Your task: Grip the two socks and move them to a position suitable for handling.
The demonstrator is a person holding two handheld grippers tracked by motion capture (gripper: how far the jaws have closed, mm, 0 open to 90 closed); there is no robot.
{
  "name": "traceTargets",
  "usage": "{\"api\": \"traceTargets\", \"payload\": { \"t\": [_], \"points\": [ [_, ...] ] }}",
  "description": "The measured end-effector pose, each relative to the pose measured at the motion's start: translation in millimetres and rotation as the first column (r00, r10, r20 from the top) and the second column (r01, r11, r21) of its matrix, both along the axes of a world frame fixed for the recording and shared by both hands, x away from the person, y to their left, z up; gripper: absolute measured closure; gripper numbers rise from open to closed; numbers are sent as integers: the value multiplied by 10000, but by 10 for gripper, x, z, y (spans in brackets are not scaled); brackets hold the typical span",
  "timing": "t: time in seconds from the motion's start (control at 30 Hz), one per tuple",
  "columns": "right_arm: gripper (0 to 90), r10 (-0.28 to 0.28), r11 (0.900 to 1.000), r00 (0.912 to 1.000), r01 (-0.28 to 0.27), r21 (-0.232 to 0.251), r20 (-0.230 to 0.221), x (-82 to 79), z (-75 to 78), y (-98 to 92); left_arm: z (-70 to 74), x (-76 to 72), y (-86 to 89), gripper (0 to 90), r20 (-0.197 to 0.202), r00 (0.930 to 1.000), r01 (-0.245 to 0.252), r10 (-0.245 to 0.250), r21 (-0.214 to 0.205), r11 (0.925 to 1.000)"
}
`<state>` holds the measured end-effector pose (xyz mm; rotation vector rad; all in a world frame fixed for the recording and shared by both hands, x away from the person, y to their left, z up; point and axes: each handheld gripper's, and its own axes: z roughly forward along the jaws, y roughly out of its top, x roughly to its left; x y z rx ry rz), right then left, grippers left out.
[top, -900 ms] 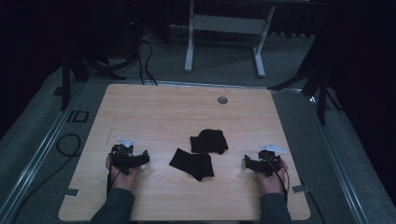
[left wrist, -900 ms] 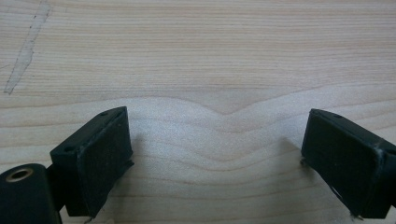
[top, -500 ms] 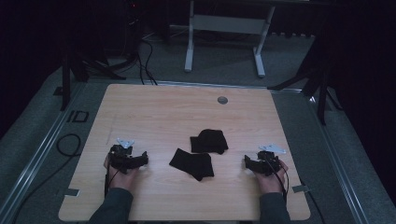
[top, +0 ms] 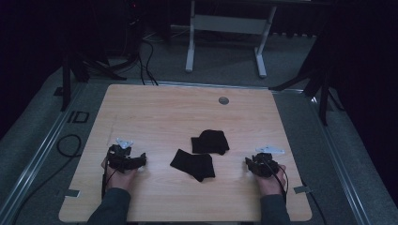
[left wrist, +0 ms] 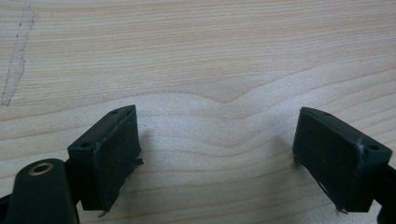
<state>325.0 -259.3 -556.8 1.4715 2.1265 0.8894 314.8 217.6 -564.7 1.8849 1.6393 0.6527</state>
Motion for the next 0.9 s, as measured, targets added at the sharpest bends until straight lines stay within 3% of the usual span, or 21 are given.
{"api": "traceTargets", "payload": {
  "t": [0.07,0.17,0.4,0.63,0.83,0.9],
  "points": [
    [702,84,10000,10000,-84,-16,9,-6,9,20,11,-7,-2,176,-34,10000,-7,7,-5,10000],
    [767,597,9982,9982,-597,-8,-112,-29,39,96,46,-34,-6,334,-113,9998,185,-185,22,9998],
    [882,1713,9851,9852,-1714,-149,-88,-115,145,316,67,-49,-35,457,-165,9985,530,-530,-7,9986],
    [899,2719,9614,9620,-2727,-371,-239,-204,163,626,87,-59,-4,569,-271,9977,607,-614,-277,9978],
    [899,3471,9374,9378,-3472,-283,-82,-263,207,844,91,-63,8,624,-279,9977,609,-624,-514,9968],
    [899,3682,9293,9297,-3681,-302,-22,-278,225,917,91,-63,0,625,-280,9974,651,-663,-425,9970]
  ]
}}
